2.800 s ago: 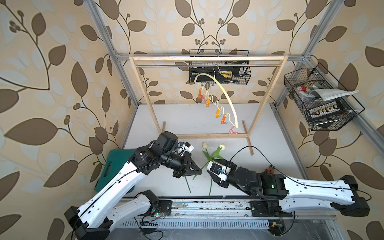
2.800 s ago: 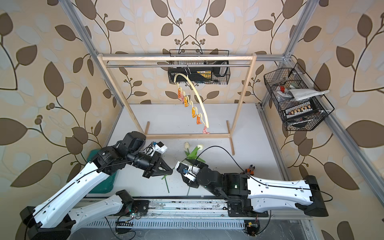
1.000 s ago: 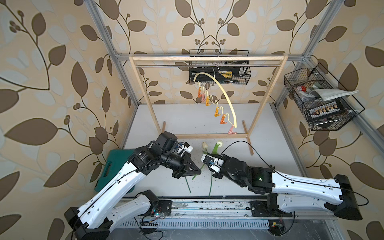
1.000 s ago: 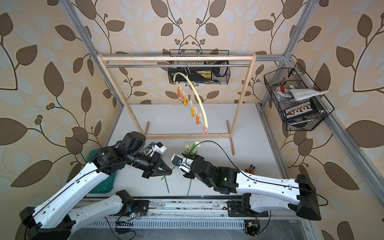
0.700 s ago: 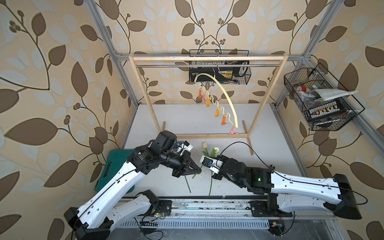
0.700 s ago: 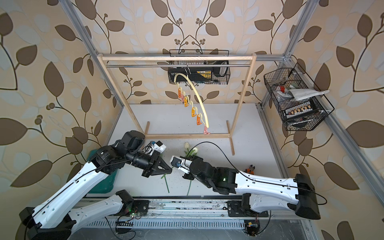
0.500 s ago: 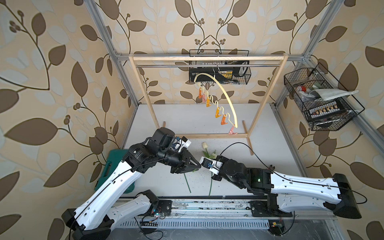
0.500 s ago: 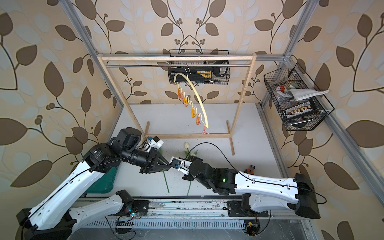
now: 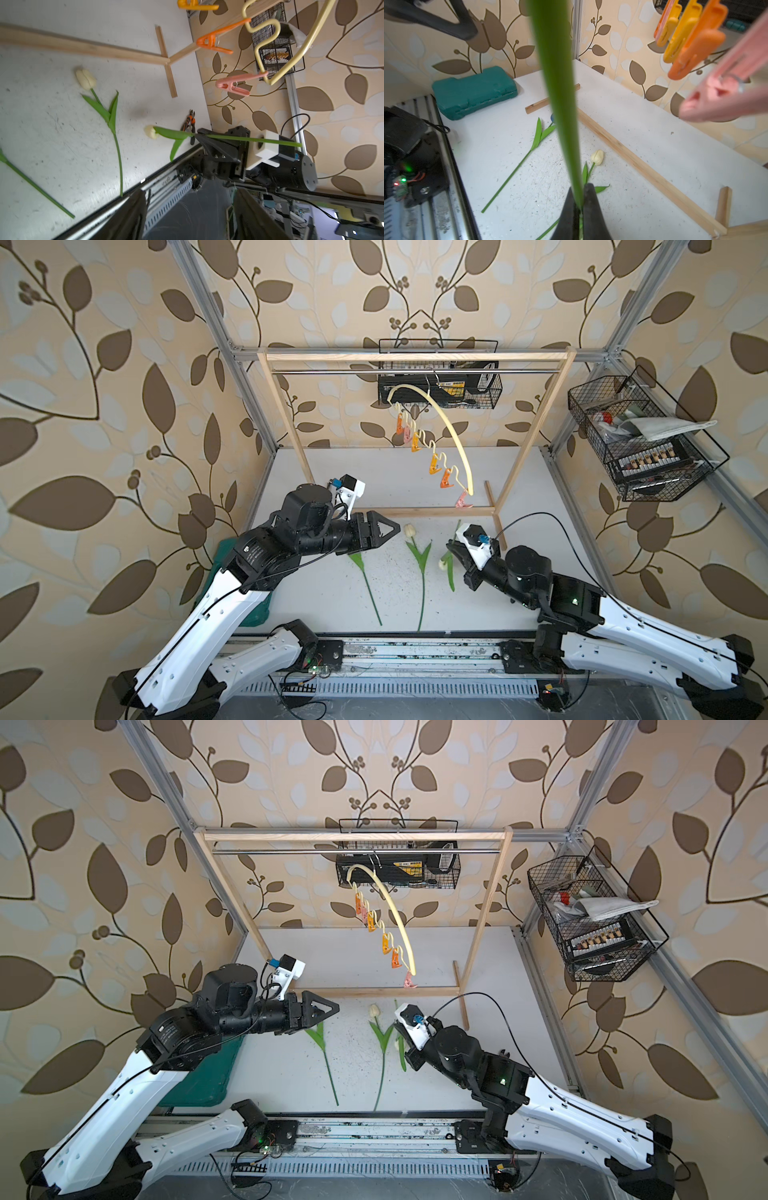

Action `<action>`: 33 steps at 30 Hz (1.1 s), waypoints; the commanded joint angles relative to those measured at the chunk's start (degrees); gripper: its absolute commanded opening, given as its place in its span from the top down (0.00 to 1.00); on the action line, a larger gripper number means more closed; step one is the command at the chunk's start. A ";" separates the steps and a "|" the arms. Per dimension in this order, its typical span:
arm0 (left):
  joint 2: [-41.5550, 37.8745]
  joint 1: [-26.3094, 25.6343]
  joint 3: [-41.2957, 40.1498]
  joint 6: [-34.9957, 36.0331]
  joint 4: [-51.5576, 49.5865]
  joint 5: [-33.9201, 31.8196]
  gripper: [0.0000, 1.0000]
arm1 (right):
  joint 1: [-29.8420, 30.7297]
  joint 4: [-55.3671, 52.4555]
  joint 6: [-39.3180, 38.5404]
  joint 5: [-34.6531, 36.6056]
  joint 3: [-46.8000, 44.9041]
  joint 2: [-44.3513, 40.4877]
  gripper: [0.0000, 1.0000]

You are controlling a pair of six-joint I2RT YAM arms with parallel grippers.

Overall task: Dry the flowers on a clothes hanger
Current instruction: Open the clamp at the hanger.

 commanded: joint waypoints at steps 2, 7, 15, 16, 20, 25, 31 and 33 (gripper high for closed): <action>-0.25 -0.23 -5.29 10.65 15.59 -8.80 0.34 | -1.60 -6.11 11.12 -8.81 -3.21 -5.76 0.94; 6.69 -6.02 -4.31 18.19 21.37 -13.61 0.35 | -5.99 -9.14 19.12 -14.69 -4.93 -11.43 0.94; 16.88 -14.79 2.64 26.73 27.04 -16.14 0.32 | -32.35 -12.68 25.05 -40.05 -3.28 -5.67 0.94; 17.38 -15.28 2.94 27.36 27.45 -16.12 0.32 | -37.66 -11.70 25.70 -46.15 -3.90 -3.26 0.95; 18.21 -15.99 3.24 29.13 29.42 -16.59 0.32 | -58.77 5.91 35.03 -72.60 -11.23 5.88 0.99; 18.95 -16.28 4.24 30.68 29.60 -16.82 0.31 | -60.91 -0.98 28.31 -71.93 -7.49 7.23 0.97; 20.21 -18.41 4.59 34.08 31.62 -17.34 0.25 | -60.82 -3.05 26.09 -70.59 -7.40 6.66 0.97; 20.63 -19.91 4.42 35.89 32.70 -18.54 0.23 | -60.82 -3.16 26.05 -70.72 -7.22 6.58 0.97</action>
